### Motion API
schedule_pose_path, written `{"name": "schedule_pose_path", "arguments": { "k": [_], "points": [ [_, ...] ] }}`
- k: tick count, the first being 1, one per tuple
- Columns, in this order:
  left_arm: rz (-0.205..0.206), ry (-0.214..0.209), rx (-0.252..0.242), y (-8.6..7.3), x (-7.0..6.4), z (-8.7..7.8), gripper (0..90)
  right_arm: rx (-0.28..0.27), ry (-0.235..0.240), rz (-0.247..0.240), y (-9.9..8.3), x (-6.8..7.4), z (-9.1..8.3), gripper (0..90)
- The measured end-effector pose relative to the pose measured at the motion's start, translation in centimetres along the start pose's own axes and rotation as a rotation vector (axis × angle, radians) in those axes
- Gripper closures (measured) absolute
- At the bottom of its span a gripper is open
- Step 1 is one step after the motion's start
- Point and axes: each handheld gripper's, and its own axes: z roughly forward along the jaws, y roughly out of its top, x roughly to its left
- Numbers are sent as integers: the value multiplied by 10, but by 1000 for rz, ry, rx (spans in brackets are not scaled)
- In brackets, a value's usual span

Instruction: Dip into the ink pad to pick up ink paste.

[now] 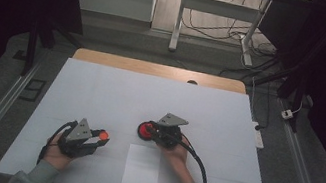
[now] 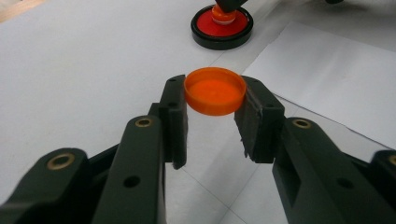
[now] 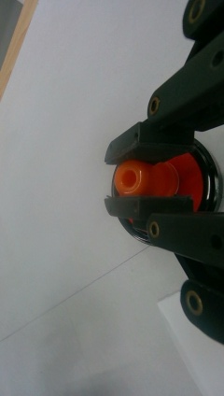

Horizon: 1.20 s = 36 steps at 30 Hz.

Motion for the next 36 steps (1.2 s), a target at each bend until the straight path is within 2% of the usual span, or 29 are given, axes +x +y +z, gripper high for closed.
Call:
{"name": "schedule_pose_path", "arguments": {
  "k": [9,20,29,32,36],
  "points": [
    [-2,1,-1,0,0,0,645,-3,-9,-11,-1,1,0,729],
    [-3,7,1,0,1,0,645,18,-11,-31,2,2,0,727],
    [-4,12,-1,-1,2,0,644,5,5,18,2,-1,0,726],
    [-4,14,-3,-1,3,0,644,-41,30,64,3,-3,-3,725],
    [-5,14,-3,-1,3,0,644,-66,26,45,9,-1,-9,725]
  ]
}}
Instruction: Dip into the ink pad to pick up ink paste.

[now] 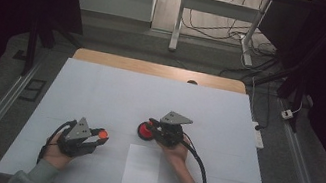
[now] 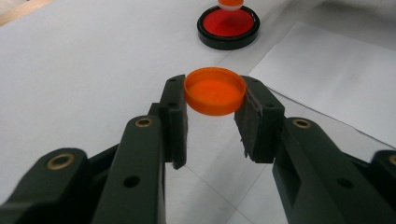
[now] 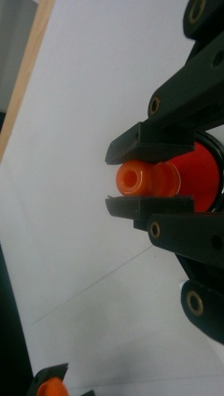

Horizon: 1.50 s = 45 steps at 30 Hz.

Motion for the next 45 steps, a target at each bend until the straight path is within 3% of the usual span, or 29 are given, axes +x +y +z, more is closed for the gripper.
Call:
{"name": "schedule_pose_path", "arguments": {
  "k": [45],
  "points": [
    [-4,9,0,-1,3,0,644,-38,22,-11,10,6,-33,724]
  ]
}}
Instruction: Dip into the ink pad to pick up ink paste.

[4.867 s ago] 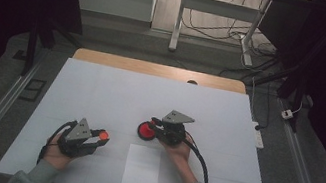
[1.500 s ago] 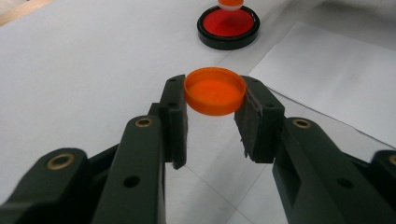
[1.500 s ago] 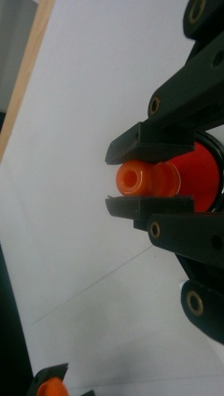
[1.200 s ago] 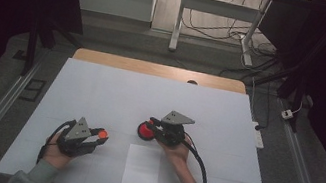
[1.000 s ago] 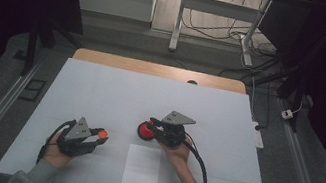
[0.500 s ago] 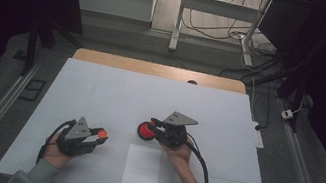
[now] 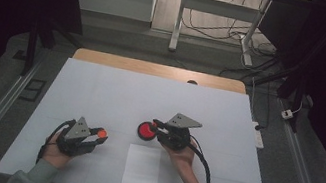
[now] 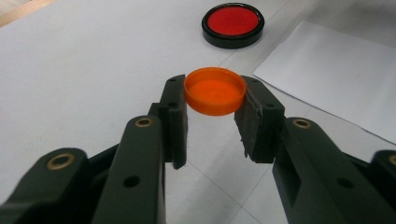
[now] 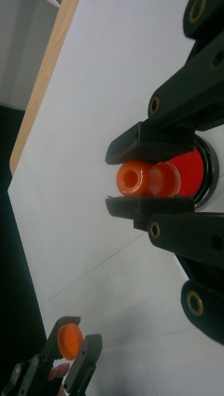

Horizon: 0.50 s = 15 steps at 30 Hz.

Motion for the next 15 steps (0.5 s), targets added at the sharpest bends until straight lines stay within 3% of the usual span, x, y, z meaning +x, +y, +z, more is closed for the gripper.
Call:
{"name": "schedule_pose_path", "arguments": {
  "k": [15],
  "points": [
    [-2,-2,-2,0,0,0,644,-16,-1,9,-1,2,-13,724]
  ]
}}
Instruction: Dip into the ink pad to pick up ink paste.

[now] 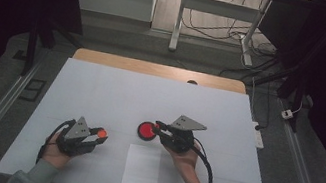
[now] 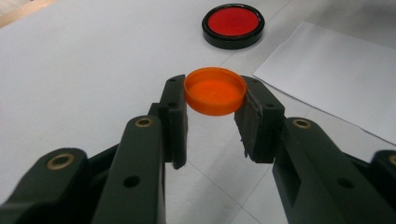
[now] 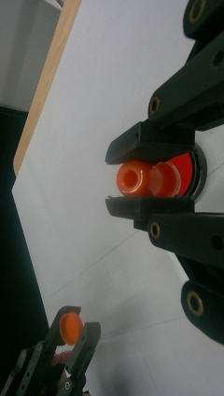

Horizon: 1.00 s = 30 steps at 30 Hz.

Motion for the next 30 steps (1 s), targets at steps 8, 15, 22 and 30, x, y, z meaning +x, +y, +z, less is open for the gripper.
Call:
{"name": "schedule_pose_path", "arguments": {
  "k": [8,15,22,30],
  "points": [
    [-5,-1,-2,0,0,0,644,3,2,0,-1,1,-7,723],
    [-6,1,-2,-1,1,0,644,-3,3,1,-1,1,-12,724],
    [-6,1,-1,-1,1,0,644,-3,1,-3,-1,1,-17,724],
    [-10,2,-4,-1,1,0,643,0,-1,2,-2,0,-21,723]
  ]
}}
